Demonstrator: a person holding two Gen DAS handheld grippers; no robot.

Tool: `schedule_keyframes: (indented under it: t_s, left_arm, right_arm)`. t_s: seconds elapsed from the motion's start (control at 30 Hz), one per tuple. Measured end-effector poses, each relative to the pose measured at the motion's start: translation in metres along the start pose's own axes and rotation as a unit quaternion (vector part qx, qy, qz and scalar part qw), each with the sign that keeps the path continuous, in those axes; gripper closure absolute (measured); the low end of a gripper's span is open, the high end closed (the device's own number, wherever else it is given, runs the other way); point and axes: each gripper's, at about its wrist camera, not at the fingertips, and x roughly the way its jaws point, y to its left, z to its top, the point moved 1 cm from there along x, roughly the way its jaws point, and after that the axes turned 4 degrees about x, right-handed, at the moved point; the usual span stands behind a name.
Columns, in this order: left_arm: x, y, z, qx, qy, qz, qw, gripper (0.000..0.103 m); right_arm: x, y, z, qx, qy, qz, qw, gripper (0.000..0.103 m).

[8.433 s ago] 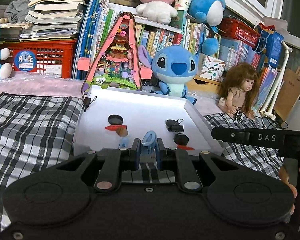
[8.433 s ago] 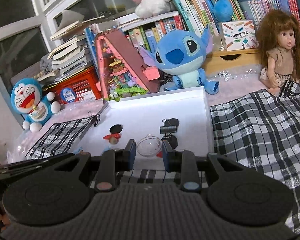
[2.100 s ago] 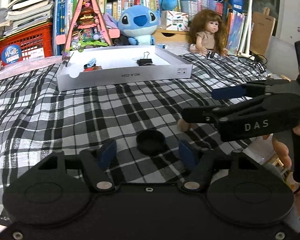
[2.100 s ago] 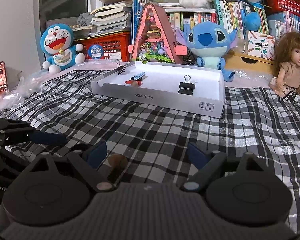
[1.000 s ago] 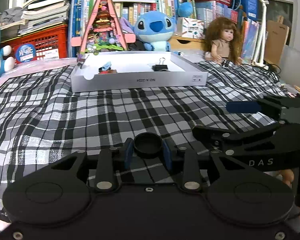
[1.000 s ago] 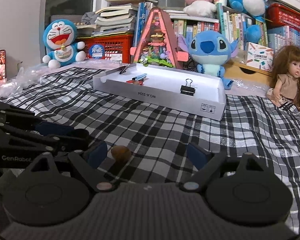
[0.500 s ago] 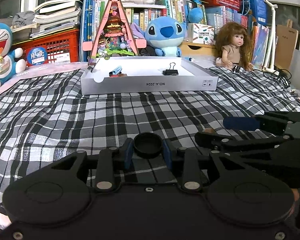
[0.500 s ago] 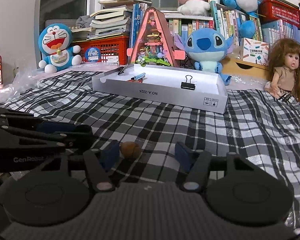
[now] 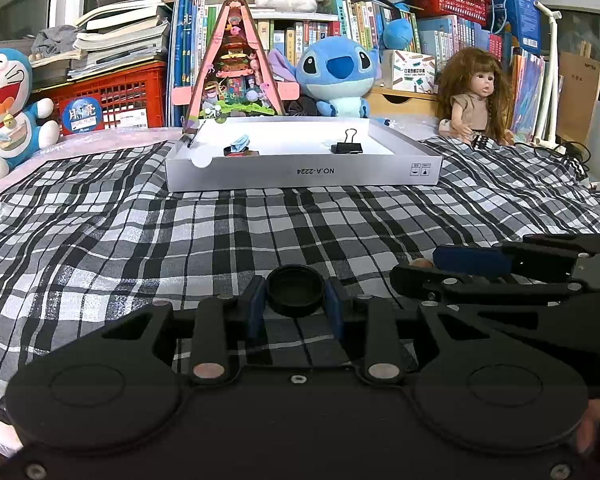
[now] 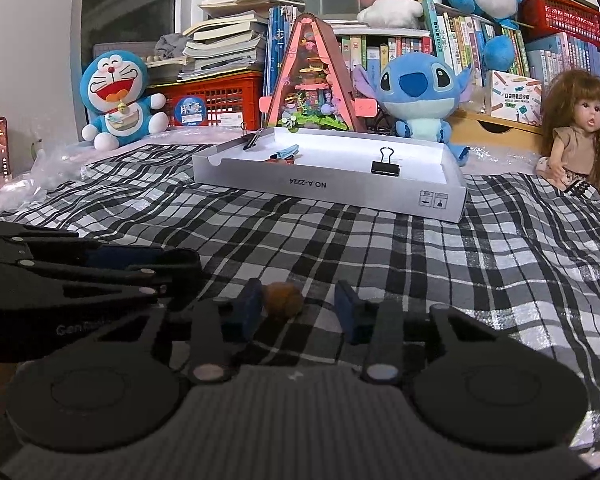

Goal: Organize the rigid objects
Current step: 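Grasp the black puck with the left gripper while the right gripper grasps the brown ball, then carry the black puck and brown ball over the white box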

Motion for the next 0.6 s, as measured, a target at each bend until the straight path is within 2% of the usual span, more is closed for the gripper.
schedule_keyframes:
  t_s: [0.23,0.6]
  left_arm:
    - [0.0001,0.0003,0.0004,-0.001,-0.002,0.002,1.0000,0.073]
    - [-0.0008,0.0022,0.0022,-0.007,-0.003,-0.002,1.0000,0.073]
  right_arm:
    - [-0.0013,0.0058,-0.0003,0.001,0.001,0.010,1.000,0.074]
    - [-0.0028,0.0063,0.0013,0.006,0.003,0.018,1.000,0.075]
